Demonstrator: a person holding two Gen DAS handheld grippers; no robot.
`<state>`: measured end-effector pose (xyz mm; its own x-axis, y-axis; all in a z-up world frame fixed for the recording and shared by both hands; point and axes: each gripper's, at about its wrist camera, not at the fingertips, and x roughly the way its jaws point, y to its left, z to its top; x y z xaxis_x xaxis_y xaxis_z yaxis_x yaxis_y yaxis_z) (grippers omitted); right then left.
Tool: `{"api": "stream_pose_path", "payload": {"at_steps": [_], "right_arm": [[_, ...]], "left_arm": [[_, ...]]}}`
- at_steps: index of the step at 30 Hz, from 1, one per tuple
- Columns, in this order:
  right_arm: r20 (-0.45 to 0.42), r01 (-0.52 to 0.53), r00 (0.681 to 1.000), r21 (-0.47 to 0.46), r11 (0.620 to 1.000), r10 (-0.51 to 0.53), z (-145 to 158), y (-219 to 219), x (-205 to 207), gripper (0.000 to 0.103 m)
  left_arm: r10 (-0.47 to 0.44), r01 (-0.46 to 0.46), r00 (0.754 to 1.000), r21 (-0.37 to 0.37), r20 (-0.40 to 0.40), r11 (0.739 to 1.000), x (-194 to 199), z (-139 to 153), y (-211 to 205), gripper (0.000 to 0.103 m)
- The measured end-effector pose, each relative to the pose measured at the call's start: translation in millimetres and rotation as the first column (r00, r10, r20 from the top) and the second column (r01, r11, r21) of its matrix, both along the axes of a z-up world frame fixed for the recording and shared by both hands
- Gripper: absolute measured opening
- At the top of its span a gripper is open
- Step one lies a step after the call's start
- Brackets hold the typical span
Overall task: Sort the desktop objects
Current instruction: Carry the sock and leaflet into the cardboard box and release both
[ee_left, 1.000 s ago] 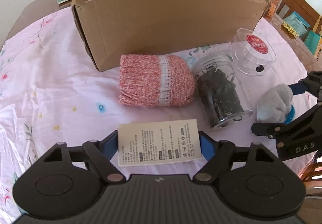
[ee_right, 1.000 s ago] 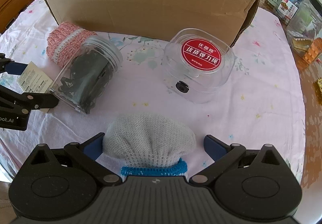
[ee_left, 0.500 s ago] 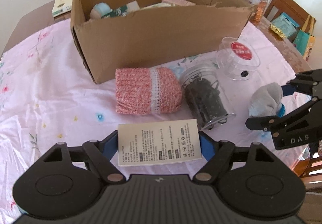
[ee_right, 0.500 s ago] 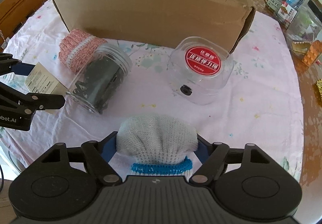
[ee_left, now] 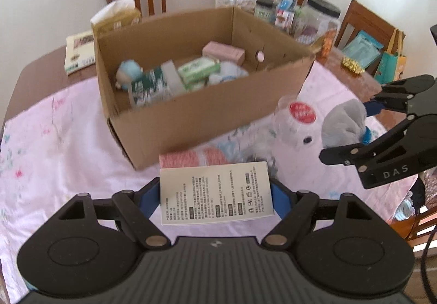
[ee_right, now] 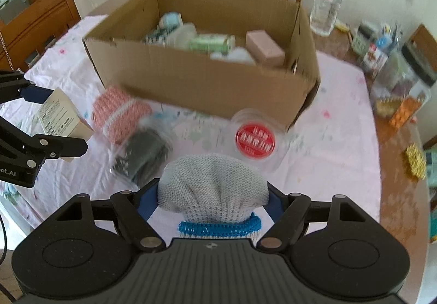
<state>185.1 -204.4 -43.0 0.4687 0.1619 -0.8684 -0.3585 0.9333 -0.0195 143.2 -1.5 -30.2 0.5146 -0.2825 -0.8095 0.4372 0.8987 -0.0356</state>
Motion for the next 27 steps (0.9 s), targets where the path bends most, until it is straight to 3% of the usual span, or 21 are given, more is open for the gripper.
{"api": "stream_pose_path", "payload": {"at_steps": [12, 21, 27], "right_arm": [[0.119, -0.039, 0.992, -0.017, 0.999, 0.041, 40, 6, 27, 0.081], [0.178, -0.070, 0.981, -0.017, 0.997, 0.072, 57, 9, 59, 0.081], [0.197, -0.079, 0.977, 0.007, 0.997, 0.076, 67, 9, 89, 0.081]], "left_arm": [[-0.013, 0.016, 0.996, -0.041, 0.090, 0.999, 39, 38, -3, 0.081], [-0.014, 0.019, 0.996, -0.065, 0.085, 0.998, 90, 55, -9, 0.081], [-0.008, 0.010, 0.996, -0.030, 0.084, 0.999, 125, 60, -18, 0.081]]}}
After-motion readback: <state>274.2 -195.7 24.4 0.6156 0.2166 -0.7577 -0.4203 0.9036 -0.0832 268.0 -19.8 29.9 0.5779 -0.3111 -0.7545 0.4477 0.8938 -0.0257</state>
